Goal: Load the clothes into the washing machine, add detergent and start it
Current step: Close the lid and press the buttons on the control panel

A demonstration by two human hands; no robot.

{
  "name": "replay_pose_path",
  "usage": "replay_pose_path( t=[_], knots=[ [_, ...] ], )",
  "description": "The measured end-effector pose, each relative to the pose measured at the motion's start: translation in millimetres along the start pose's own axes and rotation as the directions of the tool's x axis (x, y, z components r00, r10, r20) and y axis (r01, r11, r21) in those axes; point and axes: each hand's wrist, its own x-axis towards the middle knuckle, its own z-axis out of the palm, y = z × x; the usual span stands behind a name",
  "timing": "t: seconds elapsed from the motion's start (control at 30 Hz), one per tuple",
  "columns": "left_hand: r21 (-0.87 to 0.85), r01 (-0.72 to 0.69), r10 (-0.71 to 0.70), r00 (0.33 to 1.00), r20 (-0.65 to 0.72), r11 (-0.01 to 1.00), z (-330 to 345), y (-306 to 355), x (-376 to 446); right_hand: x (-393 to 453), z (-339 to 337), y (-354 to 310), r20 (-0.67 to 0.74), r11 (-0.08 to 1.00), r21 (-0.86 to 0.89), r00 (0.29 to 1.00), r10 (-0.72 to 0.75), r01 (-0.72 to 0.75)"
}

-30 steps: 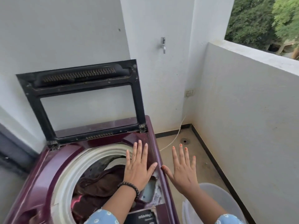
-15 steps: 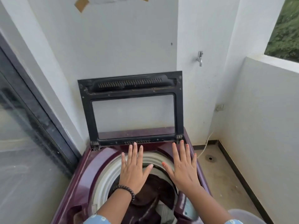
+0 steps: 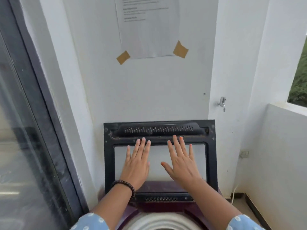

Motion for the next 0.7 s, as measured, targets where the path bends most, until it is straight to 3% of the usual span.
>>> replay_pose_path(
  t=[0.1,0.37,0.7],
  knots=[
    [0.017,-0.005,0.005,1.000,0.003,1.000,-12,-9,36,31,-9,-4,0.036,0.997,-0.007,0.997,-0.073,0.074],
    [0.052,0.019,-0.025,0.993,0.118,0.998,-13,-7,84,81,-11,6,0.020,0.994,-0.096,0.998,-0.052,0.054],
    [0.051,0.053,-0.050,0.997,-0.057,0.997,-18,5,94,96,-1,-2,-0.256,0.978,-0.205,0.967,-0.012,-0.042]
  ],
)
